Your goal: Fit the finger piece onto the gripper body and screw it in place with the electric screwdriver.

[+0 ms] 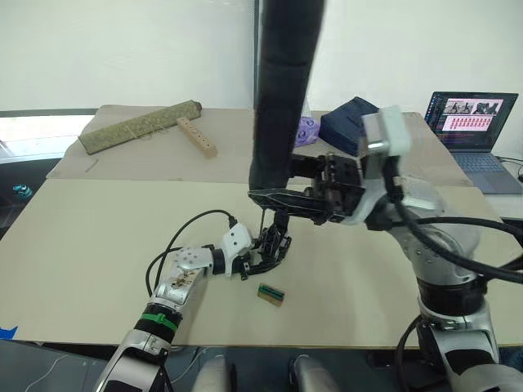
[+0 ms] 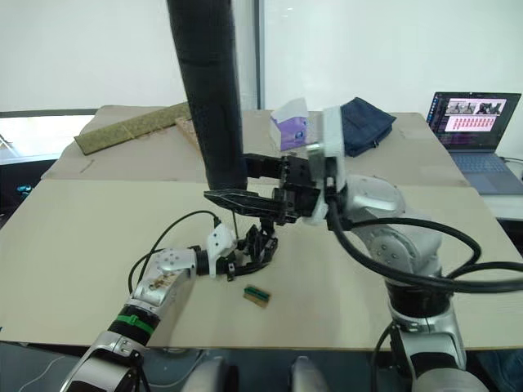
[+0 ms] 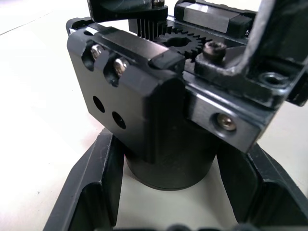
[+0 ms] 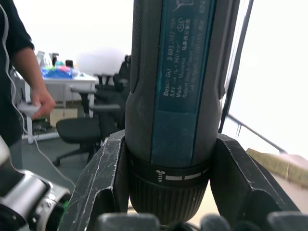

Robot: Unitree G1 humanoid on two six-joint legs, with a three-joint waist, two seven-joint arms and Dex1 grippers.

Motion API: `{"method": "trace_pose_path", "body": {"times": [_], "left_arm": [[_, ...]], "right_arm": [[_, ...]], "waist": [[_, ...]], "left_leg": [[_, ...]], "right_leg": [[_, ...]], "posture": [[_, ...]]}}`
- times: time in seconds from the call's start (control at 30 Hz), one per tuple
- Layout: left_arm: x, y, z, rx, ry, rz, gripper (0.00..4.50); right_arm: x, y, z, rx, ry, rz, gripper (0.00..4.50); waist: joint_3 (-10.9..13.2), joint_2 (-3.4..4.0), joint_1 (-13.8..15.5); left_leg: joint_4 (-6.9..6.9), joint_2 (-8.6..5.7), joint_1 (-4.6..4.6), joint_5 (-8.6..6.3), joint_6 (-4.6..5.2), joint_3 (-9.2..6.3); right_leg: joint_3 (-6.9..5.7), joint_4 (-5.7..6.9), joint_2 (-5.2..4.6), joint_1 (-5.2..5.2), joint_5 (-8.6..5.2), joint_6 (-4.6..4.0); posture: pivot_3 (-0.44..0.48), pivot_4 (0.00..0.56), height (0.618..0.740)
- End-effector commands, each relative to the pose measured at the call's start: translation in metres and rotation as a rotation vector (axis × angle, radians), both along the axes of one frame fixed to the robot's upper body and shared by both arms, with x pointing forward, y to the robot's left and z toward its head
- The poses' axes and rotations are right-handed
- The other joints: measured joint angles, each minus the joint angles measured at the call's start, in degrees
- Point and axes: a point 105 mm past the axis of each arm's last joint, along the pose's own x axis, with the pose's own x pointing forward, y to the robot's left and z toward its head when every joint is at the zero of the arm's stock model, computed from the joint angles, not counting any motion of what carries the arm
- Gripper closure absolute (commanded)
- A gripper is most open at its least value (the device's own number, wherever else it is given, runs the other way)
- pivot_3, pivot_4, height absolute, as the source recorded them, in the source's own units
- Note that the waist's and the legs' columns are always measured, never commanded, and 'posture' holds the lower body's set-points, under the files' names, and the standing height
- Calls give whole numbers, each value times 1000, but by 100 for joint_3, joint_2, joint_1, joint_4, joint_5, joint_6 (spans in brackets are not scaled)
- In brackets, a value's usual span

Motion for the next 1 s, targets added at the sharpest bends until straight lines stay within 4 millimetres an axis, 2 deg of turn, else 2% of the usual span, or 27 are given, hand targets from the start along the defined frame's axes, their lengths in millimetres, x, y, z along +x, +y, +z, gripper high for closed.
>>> {"method": "trace_pose_path", "body": {"times": [0.03, 0.5, 1.0], "left_arm": [[-6, 3, -17, 39, 66, 0, 2220], [-10, 3, -18, 39, 87, 2, 2220], [-12, 3, -20, 50, 100, -5, 2220]], "right_arm": [[-2, 5, 10, -1, -90, -4, 2568], [8, 17, -9, -27, -55, -18, 2568], [13, 14, -24, -44, -36, -45, 2568]], "waist": [[0, 0, 1], [0, 0, -49], [0, 0, -60]], "left_leg": [[0, 0, -1, 0, 0, 0], [-2, 1, -1, 0, 0, -1], [-2, 0, -2, 0, 0, 0]], "right_leg": [[0, 1, 0, -1, 0, 0], [0, 2, 1, -4, 0, 0], [-1, 1, 1, -3, 0, 0]], "posture": [[0, 150, 740], [0, 150, 740], [0, 150, 740]]}}
